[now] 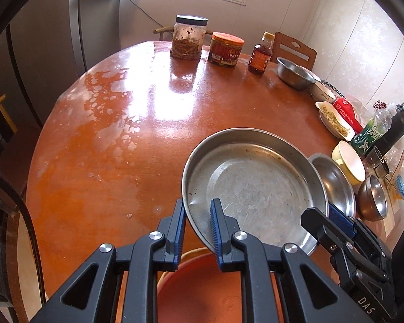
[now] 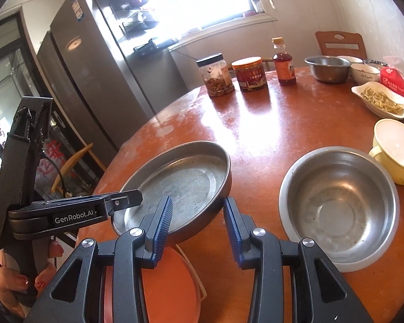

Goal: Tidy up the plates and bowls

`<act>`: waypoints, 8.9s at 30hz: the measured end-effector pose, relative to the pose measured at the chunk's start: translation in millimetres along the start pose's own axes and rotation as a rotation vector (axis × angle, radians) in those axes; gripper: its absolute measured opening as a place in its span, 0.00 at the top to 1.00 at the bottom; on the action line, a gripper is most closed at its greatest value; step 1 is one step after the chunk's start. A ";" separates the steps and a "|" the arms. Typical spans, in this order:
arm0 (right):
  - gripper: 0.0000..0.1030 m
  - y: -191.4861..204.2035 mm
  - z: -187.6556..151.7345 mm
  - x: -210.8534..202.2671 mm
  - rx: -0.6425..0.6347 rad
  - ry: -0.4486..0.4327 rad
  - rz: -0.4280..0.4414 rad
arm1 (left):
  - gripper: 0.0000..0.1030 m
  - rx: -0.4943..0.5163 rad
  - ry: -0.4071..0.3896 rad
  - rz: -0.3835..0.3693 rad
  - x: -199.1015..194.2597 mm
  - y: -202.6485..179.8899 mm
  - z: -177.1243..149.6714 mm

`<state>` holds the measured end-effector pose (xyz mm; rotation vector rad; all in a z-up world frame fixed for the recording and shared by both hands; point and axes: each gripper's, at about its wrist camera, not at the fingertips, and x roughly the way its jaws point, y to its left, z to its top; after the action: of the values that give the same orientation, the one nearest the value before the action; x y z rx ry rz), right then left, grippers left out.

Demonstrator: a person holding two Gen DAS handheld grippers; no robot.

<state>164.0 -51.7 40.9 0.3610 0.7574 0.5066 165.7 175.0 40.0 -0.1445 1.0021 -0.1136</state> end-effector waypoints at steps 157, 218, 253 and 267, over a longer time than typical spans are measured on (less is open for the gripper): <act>0.29 -59.8 -43.2 -112.4 -0.098 -0.094 -0.069 | 0.52 -0.001 -0.235 0.172 -76.7 -106.4 -91.5; 0.66 -154.2 -23.9 -50.1 -0.020 -0.021 -0.195 | 0.48 -0.011 -0.007 0.109 91.8 -176.4 -27.3; 0.66 -147.7 -45.4 -104.9 -0.068 -0.005 -0.172 | 0.61 0.070 -0.035 0.046 42.6 -205.6 -79.0; 0.65 -141.5 -57.1 -122.7 -0.095 -0.004 -0.165 | 0.61 0.074 -0.045 0.030 25.0 -206.4 -97.5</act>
<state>89.8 -228.7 2.4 0.2089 0.7491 0.3844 90.7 -38.9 3.2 -0.0637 0.9531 -0.1195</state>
